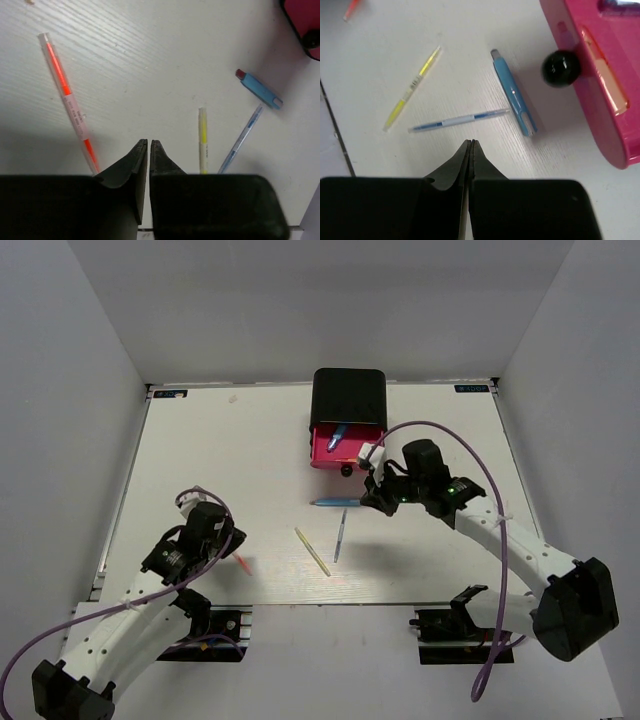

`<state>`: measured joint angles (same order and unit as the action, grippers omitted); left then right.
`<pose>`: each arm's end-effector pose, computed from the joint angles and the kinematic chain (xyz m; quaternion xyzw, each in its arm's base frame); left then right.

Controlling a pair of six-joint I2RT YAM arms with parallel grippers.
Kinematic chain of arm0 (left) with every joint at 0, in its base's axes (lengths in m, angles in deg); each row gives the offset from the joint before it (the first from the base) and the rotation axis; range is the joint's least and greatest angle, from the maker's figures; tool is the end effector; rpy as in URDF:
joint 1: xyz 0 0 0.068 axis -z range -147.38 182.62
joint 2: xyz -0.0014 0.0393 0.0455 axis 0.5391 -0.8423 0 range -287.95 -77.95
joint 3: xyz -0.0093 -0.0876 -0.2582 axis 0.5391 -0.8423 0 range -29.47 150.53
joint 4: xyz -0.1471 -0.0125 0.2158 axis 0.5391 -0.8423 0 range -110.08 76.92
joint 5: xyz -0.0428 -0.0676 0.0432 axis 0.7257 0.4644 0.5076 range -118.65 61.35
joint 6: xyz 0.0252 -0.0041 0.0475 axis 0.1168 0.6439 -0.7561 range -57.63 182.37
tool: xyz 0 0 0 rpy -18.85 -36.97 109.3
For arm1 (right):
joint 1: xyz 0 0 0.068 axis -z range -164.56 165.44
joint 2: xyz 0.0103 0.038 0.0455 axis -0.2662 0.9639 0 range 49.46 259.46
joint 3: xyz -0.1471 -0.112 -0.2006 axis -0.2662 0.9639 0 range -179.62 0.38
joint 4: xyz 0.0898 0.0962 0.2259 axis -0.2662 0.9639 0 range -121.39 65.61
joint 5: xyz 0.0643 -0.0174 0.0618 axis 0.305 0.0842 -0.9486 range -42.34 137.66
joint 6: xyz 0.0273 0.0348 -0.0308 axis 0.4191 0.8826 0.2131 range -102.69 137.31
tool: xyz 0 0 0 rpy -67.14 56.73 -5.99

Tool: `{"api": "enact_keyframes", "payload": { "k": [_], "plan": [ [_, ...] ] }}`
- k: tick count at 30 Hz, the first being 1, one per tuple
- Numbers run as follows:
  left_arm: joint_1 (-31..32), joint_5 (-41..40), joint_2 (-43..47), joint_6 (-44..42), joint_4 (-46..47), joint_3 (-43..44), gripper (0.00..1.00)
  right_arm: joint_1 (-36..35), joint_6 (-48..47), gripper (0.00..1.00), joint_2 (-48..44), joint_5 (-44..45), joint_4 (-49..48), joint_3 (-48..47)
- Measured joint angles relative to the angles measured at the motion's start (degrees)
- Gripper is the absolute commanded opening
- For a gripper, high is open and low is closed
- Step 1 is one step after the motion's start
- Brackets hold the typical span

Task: Sort the stationery into containers
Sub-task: Close the drawer in the storage box.

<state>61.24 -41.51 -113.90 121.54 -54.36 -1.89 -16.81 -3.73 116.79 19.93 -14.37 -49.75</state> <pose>0.1160 -0.0542 0.2093 -0.2831 0.8896 -0.1619 0.3199 0.2088 0.1513 0.2826 -0.4850 0.7167 0.2551 0.4313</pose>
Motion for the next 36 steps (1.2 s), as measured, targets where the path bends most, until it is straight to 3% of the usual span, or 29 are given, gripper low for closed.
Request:
{"api": "enact_keyframes", "payload": {
  "k": [1, 5, 7, 15, 22, 30, 31, 36],
  "plan": [
    [0.0, 0.2, 0.0, -0.1, 0.7, 0.0, 0.31, 0.0, -0.5, 0.00, 0.2, 0.6, 0.0, 0.9],
    [0.0, 1.4, -0.2, -1.1, 4.7, 0.0, 0.55, 0.0, -3.7, 0.00, 2.2, 5.3, -2.6, 2.4],
    [0.0, 1.9, -0.2, -1.7, 6.7, 0.0, 0.60, 0.0, -5.3, 0.00, 4.1, 8.3, -5.2, 2.8],
    [0.0, 4.1, -0.3, -2.6, 12.5, 0.0, 0.67, 0.0, -9.0, 0.00, 12.5, 17.1, -14.9, 2.8],
    [0.0, 4.9, -1.8, -2.8, 16.6, 0.0, 0.76, 0.0, -9.5, 0.00, 14.6, 19.4, -17.9, -0.5],
    [0.0, 6.4, -8.1, -2.9, 25.0, -0.2, 0.90, -0.2, -9.4, 0.00, 16.1, 20.9, -20.8, -3.9],
    [0.0, 6.6, -9.2, -2.8, 27.2, -0.3, 0.96, -0.2, -9.4, 0.00, 16.7, 21.2, -21.2, -4.2],
    [0.0, 7.6, -15.7, -2.8, 33.5, -0.9, 0.97, -0.2, -9.9, 0.00, 19.9, 22.7, -22.1, -6.0]
  ]
}}
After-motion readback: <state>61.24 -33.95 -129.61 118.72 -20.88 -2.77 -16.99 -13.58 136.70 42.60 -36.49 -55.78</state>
